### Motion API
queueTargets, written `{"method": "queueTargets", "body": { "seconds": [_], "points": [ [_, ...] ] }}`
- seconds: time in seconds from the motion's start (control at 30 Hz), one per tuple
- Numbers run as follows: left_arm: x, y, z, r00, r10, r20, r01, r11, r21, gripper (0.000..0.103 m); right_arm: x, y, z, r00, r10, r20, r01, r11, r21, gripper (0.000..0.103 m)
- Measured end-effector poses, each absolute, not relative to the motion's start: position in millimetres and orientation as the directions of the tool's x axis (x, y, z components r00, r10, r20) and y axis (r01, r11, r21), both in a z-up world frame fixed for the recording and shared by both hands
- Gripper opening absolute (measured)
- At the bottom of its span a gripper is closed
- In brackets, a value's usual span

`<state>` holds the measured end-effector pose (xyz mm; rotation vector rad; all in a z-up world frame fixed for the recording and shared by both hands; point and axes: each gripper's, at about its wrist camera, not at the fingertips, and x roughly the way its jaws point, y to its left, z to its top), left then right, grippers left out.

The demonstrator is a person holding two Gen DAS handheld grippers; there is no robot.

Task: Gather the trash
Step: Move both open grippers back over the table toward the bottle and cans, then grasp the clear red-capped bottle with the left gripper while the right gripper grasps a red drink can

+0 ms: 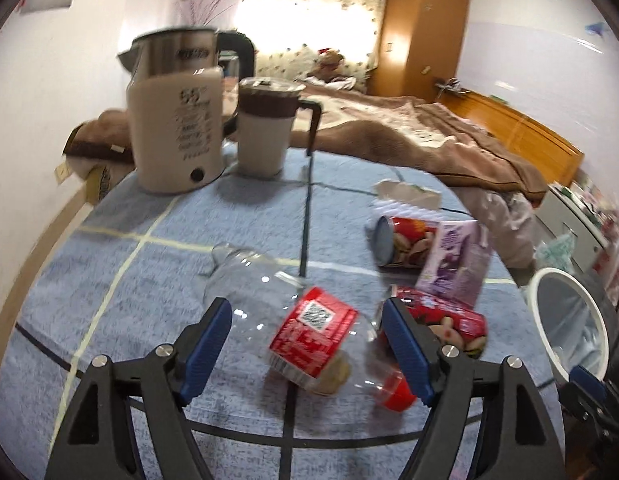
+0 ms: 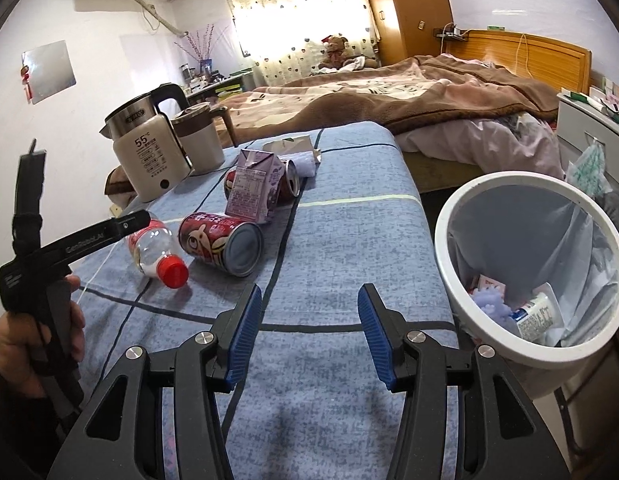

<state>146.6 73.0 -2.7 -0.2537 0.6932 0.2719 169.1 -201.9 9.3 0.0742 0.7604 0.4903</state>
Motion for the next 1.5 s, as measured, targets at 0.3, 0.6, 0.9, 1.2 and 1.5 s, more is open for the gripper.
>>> {"method": "queueTargets", "body": {
  "seconds": [0.3, 0.6, 0.9, 1.2, 1.5],
  "points": [
    [166.0, 82.7, -25.7, 0.677, 0.066, -0.733, -0.346, 0.908, -0.238, 0.087, 172.7, -197.7, 7.5, 0.614, 0.443, -0.653, -0.399, 0.888, 0.227, 0.051],
    [170.9, 83.1, -38.5, 0.645, -0.019, -0.764, -0.256, 0.936, -0.24, 0.073, 175.1, -186.1, 9.9, 0.602, 0.453, -0.657, -0.43, 0.878, 0.211, 0.051],
    [146.1, 85.1, -33.5, 0.659, -0.103, -0.745, -0.073, 0.977, -0.2, 0.071, 185.3, -151.6, 15.6, 0.571, 0.498, -0.653, -0.551, 0.822, 0.145, 0.051],
    [131.2, 92.6, -31.6, 0.623, -0.192, -0.759, 0.065, 0.979, -0.194, 0.071, 219.5, -102.4, 15.1, 0.512, 0.555, -0.656, -0.684, 0.725, 0.079, 0.051],
    [124.1, 109.4, -25.9, 0.675, -0.157, -0.72, 0.008, 0.979, -0.205, 0.076, 231.2, -77.5, -3.7, 0.383, 0.546, -0.745, -0.764, 0.64, 0.076, 0.053]
  ]
}}
